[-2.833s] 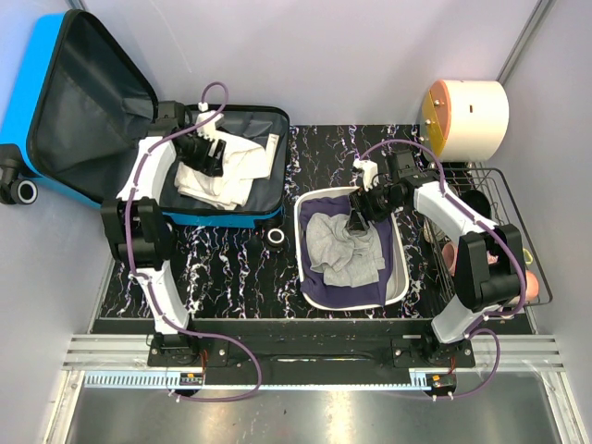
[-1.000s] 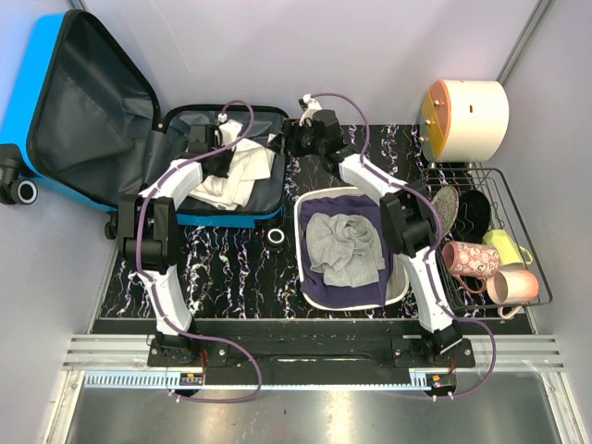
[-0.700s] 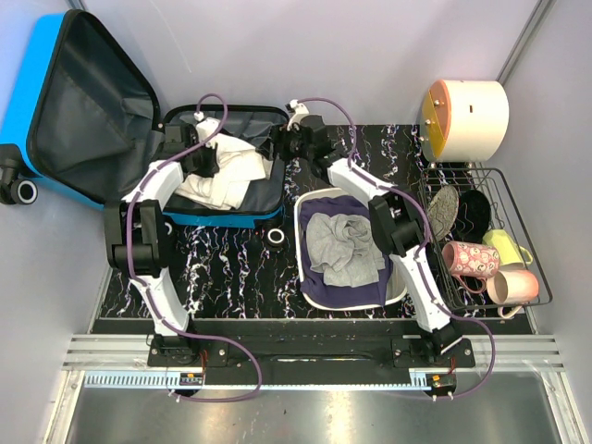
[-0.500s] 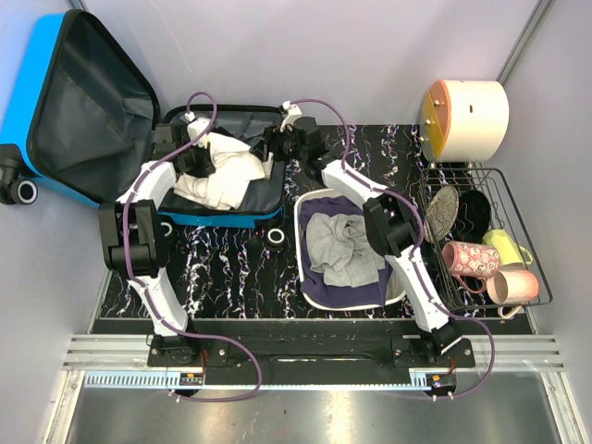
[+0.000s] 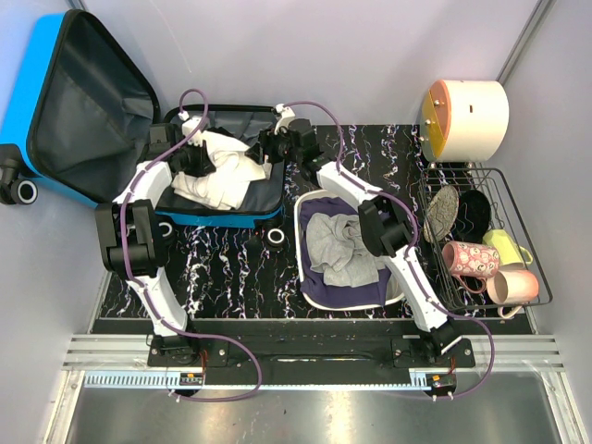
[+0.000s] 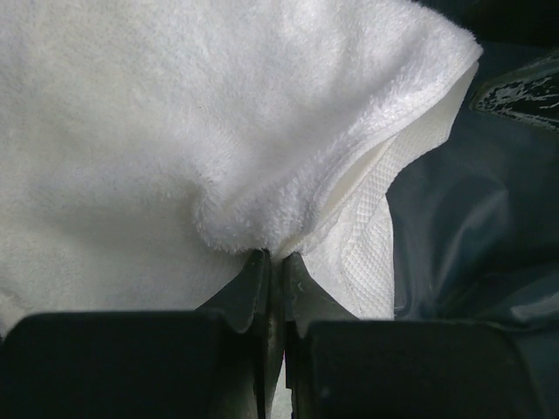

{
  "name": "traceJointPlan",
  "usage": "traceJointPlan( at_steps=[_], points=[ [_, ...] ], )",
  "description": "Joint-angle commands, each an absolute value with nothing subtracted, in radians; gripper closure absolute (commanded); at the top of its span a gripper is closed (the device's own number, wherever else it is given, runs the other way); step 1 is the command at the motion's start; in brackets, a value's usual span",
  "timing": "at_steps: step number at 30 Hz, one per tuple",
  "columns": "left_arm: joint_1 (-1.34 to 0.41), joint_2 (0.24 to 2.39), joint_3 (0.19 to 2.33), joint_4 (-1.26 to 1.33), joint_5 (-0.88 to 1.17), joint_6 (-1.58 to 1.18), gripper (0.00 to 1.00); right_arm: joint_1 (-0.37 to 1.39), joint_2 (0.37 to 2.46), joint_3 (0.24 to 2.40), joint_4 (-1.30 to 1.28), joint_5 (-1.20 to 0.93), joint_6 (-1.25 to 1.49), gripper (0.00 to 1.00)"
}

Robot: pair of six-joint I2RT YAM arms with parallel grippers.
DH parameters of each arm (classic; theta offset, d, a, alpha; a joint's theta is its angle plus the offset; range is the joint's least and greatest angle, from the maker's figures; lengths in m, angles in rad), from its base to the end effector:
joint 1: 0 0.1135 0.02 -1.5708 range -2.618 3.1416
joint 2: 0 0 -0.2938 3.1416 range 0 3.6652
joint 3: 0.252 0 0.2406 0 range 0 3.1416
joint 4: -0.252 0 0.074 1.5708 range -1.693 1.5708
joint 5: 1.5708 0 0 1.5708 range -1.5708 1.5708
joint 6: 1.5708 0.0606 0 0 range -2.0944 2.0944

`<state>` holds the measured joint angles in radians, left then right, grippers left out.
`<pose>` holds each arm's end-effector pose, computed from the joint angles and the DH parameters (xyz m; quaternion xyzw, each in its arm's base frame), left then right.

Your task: Open, take out, and arrange the luggage

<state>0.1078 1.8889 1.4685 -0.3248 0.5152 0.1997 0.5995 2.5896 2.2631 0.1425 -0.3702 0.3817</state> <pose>0.4429 0.0179 0.2663 0.1428 0.8801 -0.1712 0.4191 0.5147 0.3783 0.2258 -0.1991 0.7387 0.4208 0.4874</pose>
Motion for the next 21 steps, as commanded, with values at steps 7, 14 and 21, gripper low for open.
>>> traceJointPlan(
  at_steps=[7,14,21],
  points=[
    [0.120,1.841,1.522,-0.282,0.592,0.155,1.00,0.627,2.642,2.301,0.035,-0.417,0.341,0.30],
    [0.127,1.787,1.536,-0.250,0.630,0.103,1.00,0.632,2.623,2.310,0.005,-0.400,0.325,0.68],
    [0.133,1.729,1.548,-0.209,0.644,0.025,1.00,0.643,2.568,2.321,0.006,-0.504,0.471,1.00]
  ],
)
